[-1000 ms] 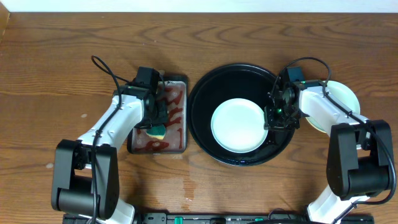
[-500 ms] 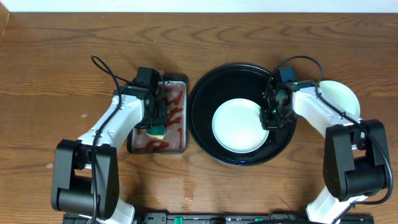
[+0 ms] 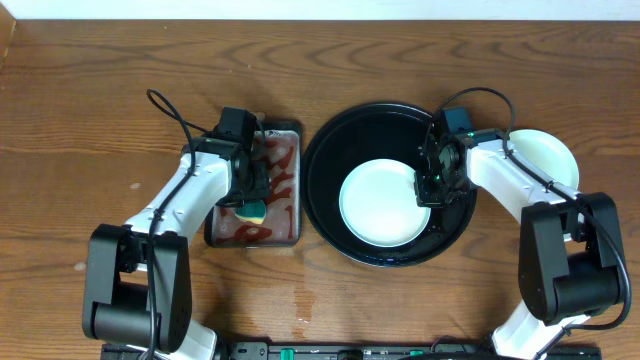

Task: Clean dirty plates on tray and stack at the side
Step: 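Lift the pale green plate with the right gripper and tilt it up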

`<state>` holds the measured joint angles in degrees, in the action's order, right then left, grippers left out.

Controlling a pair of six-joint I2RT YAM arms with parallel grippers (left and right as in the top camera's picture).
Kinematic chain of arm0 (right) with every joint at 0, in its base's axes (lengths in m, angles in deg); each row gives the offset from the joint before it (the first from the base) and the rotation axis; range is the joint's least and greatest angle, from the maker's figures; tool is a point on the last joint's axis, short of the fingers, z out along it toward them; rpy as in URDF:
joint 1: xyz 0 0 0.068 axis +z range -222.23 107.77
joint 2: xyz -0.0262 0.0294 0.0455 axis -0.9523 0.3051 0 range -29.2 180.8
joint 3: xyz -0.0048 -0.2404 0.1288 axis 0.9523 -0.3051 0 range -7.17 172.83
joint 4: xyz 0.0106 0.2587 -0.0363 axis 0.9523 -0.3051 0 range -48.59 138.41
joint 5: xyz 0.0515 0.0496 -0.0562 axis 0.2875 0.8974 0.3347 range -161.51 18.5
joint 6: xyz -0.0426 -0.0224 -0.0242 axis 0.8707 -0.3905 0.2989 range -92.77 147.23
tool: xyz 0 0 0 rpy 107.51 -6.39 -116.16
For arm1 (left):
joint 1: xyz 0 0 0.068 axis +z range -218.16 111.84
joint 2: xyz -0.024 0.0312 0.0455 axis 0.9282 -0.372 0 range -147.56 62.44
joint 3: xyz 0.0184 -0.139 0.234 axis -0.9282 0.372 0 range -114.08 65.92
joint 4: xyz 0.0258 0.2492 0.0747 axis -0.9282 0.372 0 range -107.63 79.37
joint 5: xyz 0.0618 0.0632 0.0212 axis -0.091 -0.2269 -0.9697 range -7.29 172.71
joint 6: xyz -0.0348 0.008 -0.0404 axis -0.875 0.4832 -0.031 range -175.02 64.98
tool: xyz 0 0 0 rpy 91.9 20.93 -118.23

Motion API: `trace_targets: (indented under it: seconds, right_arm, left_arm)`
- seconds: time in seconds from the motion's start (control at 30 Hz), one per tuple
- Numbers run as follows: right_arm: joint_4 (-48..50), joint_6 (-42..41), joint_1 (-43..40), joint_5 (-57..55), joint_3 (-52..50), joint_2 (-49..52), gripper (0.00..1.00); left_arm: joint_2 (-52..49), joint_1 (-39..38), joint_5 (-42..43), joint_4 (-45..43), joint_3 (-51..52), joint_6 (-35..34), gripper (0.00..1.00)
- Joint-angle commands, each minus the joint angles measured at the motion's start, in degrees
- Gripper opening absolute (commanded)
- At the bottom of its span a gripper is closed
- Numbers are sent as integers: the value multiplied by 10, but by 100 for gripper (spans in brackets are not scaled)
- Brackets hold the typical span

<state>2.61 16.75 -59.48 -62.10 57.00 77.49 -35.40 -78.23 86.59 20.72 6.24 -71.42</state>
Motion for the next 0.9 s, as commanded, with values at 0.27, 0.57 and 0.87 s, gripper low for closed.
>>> trace_targets:
  seconds: [0.27, 0.57, 0.87]
  right_arm:
    - [12, -1, -14, 97, -4, -23, 1]
    - [15, 29, -23, 17, -4, -136, 1]
    - [29, 55, -22, -105, -4, -238, 1]
  left_arm:
    - [-4, 2, -9, 2, 2, 10, 8]
    - [-4, 2, -9, 2, 2, 10, 8]
    - [-4, 2, -9, 2, 2, 10, 8]
